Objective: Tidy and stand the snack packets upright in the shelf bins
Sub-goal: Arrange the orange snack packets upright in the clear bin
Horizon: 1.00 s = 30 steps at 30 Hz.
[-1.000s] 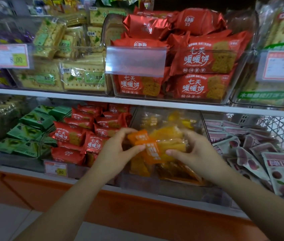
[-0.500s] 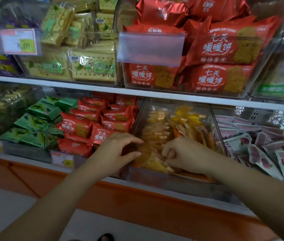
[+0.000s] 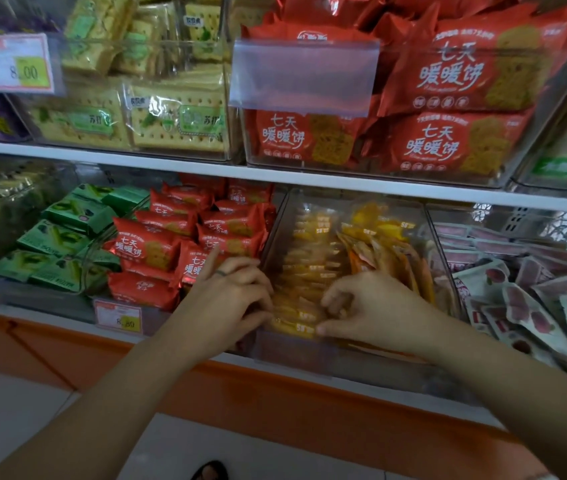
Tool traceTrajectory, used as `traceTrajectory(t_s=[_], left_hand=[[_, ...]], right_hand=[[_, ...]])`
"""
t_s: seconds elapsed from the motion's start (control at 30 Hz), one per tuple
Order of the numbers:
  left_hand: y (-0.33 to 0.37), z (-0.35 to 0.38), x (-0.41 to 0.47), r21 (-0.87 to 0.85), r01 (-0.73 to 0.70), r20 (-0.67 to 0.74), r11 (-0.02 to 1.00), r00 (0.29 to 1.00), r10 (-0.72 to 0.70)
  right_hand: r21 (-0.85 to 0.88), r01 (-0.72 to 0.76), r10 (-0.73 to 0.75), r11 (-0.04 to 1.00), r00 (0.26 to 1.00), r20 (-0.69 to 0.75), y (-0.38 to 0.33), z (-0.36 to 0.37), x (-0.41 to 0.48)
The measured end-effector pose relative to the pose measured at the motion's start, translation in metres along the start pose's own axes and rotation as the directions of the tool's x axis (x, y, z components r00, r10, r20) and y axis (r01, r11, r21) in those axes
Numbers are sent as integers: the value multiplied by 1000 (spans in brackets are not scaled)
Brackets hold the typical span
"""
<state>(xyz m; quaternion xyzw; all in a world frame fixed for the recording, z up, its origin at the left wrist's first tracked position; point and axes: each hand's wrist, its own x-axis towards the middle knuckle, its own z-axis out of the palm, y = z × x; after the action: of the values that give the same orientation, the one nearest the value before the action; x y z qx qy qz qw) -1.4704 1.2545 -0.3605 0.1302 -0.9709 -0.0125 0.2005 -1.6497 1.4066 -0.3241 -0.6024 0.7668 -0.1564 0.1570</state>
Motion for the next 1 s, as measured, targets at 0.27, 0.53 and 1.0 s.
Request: traceTrajectory(t_s=[0.27,0.53,1.0], left_hand=[[8,-15,3,27,105,195,994,975,-108],[29,-20,21,-125,57,52,990,997,-50],[109,29,105,-101,233,184,967,960,-212]], right_hand=[[38,56,-57,998,998,38,-7,16,13],[102,27,1,994,965,-264,43,-48,-46],[-187,-67,22,980,972,-233,84,-30,-59]])
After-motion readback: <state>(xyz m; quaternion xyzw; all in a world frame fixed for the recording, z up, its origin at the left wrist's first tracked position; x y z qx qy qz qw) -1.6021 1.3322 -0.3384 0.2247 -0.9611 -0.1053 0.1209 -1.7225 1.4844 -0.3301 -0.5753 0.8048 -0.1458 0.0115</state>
